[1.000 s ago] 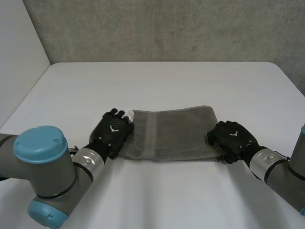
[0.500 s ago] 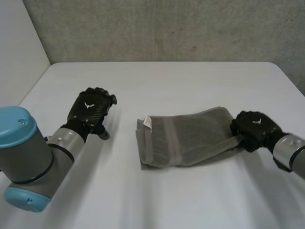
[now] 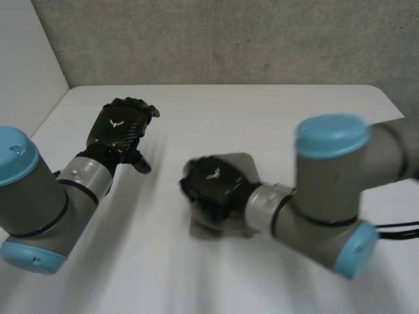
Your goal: Fold the towel.
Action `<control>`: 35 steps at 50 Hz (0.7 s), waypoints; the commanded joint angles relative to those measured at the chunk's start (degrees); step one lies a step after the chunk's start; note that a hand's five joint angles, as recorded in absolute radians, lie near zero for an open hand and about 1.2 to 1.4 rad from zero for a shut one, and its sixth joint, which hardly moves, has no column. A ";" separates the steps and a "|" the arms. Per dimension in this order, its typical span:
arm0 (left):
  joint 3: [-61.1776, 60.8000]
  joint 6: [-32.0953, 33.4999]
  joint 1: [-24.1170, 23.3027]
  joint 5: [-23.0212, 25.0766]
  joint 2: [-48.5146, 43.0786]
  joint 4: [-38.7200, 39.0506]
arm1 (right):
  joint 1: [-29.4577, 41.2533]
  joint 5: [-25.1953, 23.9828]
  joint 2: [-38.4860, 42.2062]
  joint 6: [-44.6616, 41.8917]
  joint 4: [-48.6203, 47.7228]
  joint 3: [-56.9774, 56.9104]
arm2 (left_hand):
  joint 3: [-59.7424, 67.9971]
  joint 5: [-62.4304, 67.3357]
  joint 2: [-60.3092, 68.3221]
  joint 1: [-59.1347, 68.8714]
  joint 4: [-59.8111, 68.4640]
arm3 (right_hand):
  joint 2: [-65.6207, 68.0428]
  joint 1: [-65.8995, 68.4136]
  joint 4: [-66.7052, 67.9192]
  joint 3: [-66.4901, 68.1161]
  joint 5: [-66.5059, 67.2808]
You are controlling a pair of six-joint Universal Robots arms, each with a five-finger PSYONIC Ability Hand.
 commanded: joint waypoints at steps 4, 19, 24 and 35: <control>2.56 -5.81 0.11 -0.08 -1.35 -2.06 | 2.33 3.95 3.67 0.56 -2.07 0.27 | -3.31 -1.50 -3.94 -6.30 -3.76 | -17.21 -20.19 -4.35 -3.02 -21.37; 7.92 -13.10 -4.37 -0.17 -5.21 -6.18 | -8.64 3.51 -15.49 13.02 -1.37 13.01 | -3.31 -2.84 -5.28 -7.64 -3.76 | -62.54 -65.52 -4.35 -3.02 -66.70; 8.02 -16.36 -6.30 -0.43 -6.54 -9.17 | -12.96 2.81 -15.84 14.97 -1.11 13.54 | -3.31 -2.84 -5.28 -7.64 -3.76 | -62.54 -65.52 -4.35 -3.02 -66.70; 4.41 -17.51 -9.38 -3.86 -8.30 -9.53 | -14.72 0.52 -5.21 17.26 -1.19 8.18 | -3.31 -2.51 -4.95 -7.31 -3.76 | -62.54 -65.52 -4.35 -3.02 -66.70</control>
